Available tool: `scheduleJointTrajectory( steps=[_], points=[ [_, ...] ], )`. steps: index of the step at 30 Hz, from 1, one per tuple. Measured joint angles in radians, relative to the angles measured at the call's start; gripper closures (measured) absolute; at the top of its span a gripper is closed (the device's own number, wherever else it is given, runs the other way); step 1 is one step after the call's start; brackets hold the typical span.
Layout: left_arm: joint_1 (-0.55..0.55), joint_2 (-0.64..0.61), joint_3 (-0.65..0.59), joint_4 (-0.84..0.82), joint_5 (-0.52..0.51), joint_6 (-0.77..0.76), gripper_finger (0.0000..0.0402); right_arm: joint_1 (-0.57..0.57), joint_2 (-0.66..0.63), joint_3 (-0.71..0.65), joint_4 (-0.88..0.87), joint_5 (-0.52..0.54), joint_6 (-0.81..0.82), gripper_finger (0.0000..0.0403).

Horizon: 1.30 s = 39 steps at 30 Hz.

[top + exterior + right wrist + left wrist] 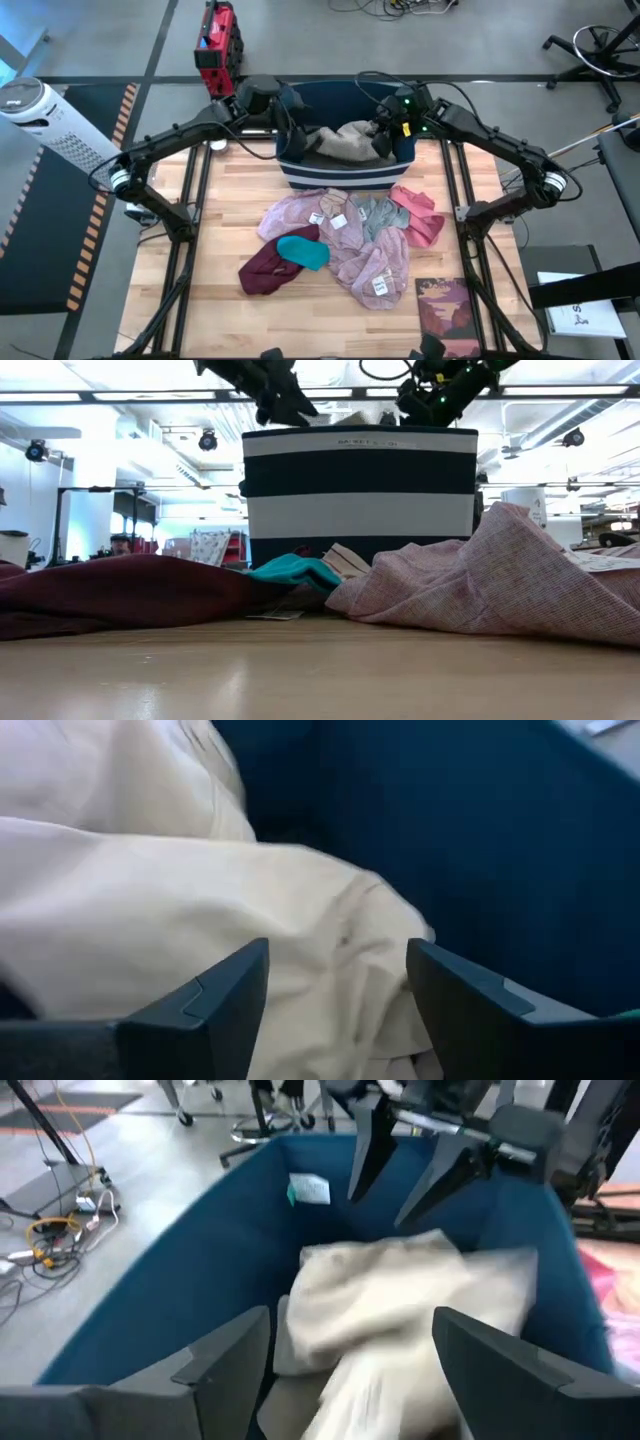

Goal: Sort clothes
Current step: Put the brown shorts into the blue laundry organizer

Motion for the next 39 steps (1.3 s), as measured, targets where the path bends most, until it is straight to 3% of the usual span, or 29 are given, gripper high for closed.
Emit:
scheduleJointTrajectory(
  steps=[6, 10, 15, 21, 24, 26, 39],
  points=[
    [0.0, -0.011, 0.001, -0.027, 0.0, 0.004, 0.0133, 0.001, -0.013, 0.0, 0.052, -0.018, 0.034, 0.0172],
    [0.0, -0.012, 0.001, -0.031, 0.0, 0.016, 0.0148, 0.004, -0.004, 0.0, 0.106, -0.155, 0.075, 0.0189],
    [-0.004, -0.013, 0.001, -0.029, 0.0, 0.037, 0.0197, 0.029, 0.033, 0.0, 0.201, -0.237, 0.091, 0.0266],
    [-0.004, -0.026, 0.0, -0.028, 0.0, 0.026, 0.0304, 0.042, 0.087, 0.0, 0.253, -0.243, 0.056, 0.0391],
    [-0.003, -0.045, 0.0, -0.028, 0.0, 0.01, 0.0371, 0.047, 0.122, 0.0, 0.259, -0.244, 0.055, 0.039],
    [-0.003, -0.066, 0.0, -0.028, 0.001, -0.001, 0.0393, 0.048, 0.151, 0.0, 0.253, -0.245, 0.051, 0.0393],
    [-0.005, -0.168, -0.001, -0.096, 0.007, -0.014, 0.0401, 0.046, 0.336, 0.0, 0.252, -0.279, 0.02, 0.0403]
  ],
)
